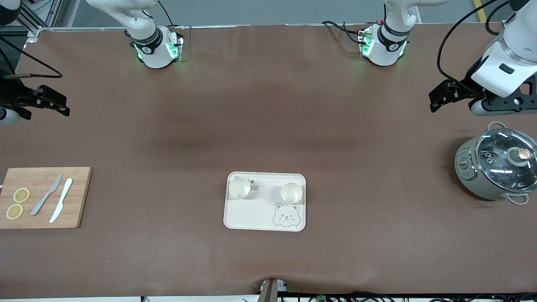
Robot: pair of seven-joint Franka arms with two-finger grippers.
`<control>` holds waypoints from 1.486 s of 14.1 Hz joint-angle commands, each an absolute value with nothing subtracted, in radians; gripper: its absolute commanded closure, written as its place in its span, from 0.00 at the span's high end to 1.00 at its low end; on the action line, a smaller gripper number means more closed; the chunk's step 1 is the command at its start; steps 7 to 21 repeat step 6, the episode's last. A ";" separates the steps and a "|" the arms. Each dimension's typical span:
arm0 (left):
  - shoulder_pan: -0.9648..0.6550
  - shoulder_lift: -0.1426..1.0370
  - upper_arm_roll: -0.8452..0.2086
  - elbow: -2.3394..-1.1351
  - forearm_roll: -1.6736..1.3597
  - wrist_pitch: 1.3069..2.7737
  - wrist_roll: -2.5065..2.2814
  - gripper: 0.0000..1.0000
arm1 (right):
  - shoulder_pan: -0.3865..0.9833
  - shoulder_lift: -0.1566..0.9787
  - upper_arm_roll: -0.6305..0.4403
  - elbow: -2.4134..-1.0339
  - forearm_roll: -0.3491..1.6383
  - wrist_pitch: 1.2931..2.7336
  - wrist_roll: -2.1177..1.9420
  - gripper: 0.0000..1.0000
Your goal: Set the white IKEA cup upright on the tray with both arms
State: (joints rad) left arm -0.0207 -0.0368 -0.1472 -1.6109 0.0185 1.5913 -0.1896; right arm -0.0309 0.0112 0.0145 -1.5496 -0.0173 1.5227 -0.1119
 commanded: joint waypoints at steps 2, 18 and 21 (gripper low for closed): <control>-0.012 -0.029 -0.152 -1.592 0.008 1.582 -0.176 1.00 | -0.034 -0.008 0.021 -1.557 -0.038 1.520 -0.115 1.00; -0.012 -0.032 -0.152 -1.595 0.006 1.580 -0.178 1.00 | -0.037 -0.008 0.021 -1.554 -0.040 1.520 -0.114 1.00; -0.012 -0.032 -0.152 -1.595 0.006 1.580 -0.178 1.00 | -0.037 -0.008 0.021 -1.554 -0.040 1.520 -0.114 1.00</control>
